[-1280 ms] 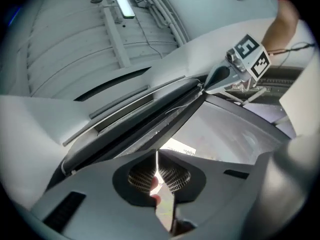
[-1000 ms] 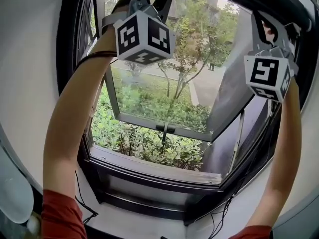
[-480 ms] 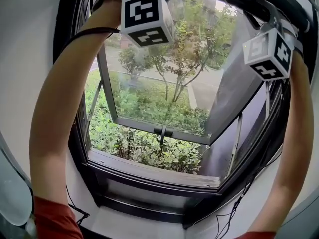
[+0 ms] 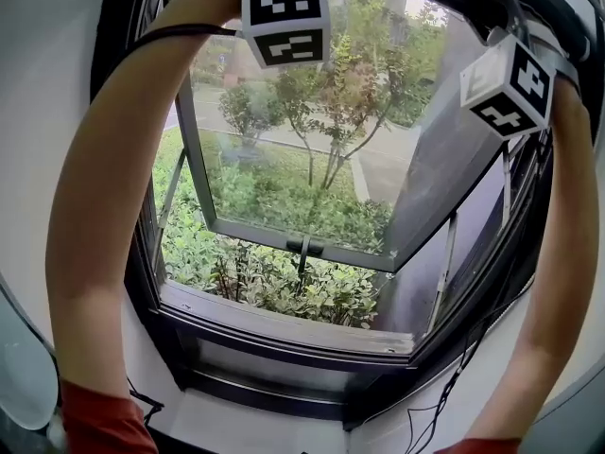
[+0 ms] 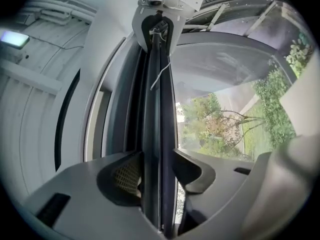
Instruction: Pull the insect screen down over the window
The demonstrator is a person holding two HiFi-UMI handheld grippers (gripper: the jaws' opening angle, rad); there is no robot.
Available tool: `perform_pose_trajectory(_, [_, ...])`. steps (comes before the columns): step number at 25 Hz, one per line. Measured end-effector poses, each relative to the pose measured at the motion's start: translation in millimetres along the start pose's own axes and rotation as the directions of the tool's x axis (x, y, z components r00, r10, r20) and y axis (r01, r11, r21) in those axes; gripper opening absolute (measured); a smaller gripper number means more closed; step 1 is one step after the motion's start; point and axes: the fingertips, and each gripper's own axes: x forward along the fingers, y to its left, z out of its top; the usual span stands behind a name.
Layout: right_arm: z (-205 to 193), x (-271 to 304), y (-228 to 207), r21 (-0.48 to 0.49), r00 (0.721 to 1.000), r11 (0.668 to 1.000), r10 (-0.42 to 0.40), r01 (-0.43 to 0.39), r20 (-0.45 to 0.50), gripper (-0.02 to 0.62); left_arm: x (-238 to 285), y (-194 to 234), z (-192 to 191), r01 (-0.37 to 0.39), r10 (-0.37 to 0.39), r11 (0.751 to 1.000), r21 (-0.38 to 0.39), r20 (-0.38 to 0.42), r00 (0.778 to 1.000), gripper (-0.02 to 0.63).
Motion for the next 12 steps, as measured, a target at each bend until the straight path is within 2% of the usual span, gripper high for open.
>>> perform_pose_trajectory(6, [2.5, -2.2, -0.3, 0.048, 0.998, 0.998, -0.053, 0.051, 0.045, 0.186, -4.2, 0.7, 0.7, -0.009, 0.009, 1.000, 0.009, -0.002, 1.000, 0.186])
perform_pose_trajectory(9, [3.9, -4.8, 3.5, 0.054, 0.997, 0.997, -0.055, 0.053, 0.048, 0.186, -7.8, -1.0, 0.3, -0.050, 0.050, 0.999, 0.003, 0.005, 0.999, 0.186])
perform_pose_trajectory(12, [5.6, -10.3, 9.9, 0.063, 0.997, 0.997, -0.055, 0.052, 0.059, 0.186, -14.5, -6.9, 1.0, -0.044, 0.045, 0.999, -0.007, 0.019, 0.999, 0.186])
